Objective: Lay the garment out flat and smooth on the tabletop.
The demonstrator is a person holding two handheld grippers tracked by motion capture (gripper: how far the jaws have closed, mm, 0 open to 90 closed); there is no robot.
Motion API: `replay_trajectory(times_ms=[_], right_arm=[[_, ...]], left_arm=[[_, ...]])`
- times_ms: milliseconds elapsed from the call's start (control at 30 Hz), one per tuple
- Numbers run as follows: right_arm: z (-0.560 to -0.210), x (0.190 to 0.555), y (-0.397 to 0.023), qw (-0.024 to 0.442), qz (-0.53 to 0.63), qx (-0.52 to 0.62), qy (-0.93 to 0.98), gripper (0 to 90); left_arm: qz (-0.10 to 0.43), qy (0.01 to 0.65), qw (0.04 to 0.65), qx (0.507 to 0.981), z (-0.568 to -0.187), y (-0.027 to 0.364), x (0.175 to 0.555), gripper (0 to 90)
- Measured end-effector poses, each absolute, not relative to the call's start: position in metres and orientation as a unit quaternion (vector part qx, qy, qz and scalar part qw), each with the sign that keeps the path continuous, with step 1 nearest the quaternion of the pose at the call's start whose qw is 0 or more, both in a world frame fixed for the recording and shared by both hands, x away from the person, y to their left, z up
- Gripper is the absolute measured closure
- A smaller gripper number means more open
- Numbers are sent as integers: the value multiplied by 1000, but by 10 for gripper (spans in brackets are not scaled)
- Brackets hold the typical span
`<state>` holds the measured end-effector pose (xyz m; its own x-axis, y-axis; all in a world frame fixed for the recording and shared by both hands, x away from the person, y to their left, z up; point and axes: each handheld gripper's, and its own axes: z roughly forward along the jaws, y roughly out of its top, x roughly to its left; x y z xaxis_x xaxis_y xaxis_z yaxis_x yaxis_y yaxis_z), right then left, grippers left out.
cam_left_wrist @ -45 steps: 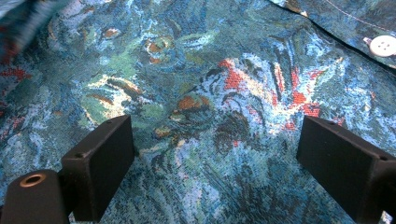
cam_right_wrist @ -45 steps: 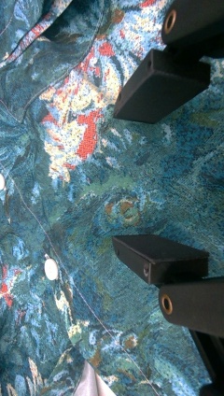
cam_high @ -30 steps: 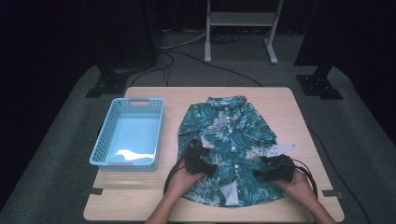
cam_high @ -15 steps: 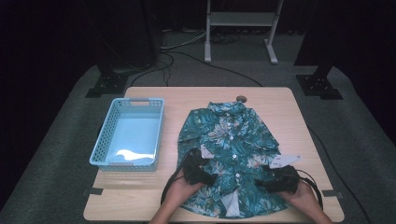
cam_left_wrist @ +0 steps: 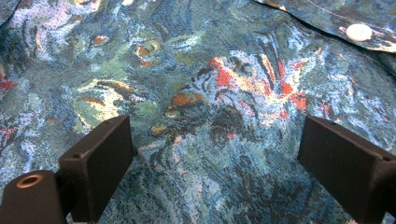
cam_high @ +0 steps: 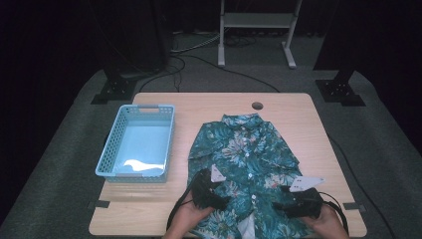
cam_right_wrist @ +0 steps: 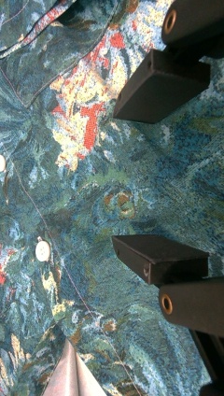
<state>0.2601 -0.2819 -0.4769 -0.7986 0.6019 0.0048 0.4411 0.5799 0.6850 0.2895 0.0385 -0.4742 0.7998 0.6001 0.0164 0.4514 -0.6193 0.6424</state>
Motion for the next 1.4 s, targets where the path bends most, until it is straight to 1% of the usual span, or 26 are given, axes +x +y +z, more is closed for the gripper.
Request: replay_trajectory(times_ms=[300,367,467,533,600,700,833,900,1100,1233,1400], right_arm=[[-475,247,-277,108,342,285,889,326],[-475,244,-276,105,341,283,891,324],[-473,243,-273,96,329,277,898,291],[-470,245,-272,84,319,276,903,316],[-466,249,-272,80,326,275,901,315],[-459,261,-270,95,324,273,901,314],[-455,288,-268,106,320,278,900,321],[-454,301,-266,115,315,281,899,323],[-458,334,-264,121,310,299,894,316],[-465,343,-262,117,307,307,893,323],[-469,341,-261,116,310,310,891,312]], left_arm=[[114,289,328,892,-475,44,273,95],[112,287,324,894,-474,44,273,94],[108,286,315,898,-473,42,276,94],[112,285,311,900,-472,41,280,94],[117,286,309,899,-471,41,284,94],[129,286,311,897,-469,40,293,94],[123,291,316,894,-473,42,303,94],[115,291,327,892,-475,44,304,91],[118,288,338,888,-477,46,302,90],[118,286,345,886,-478,48,300,91],[119,284,346,886,-478,50,296,91]])
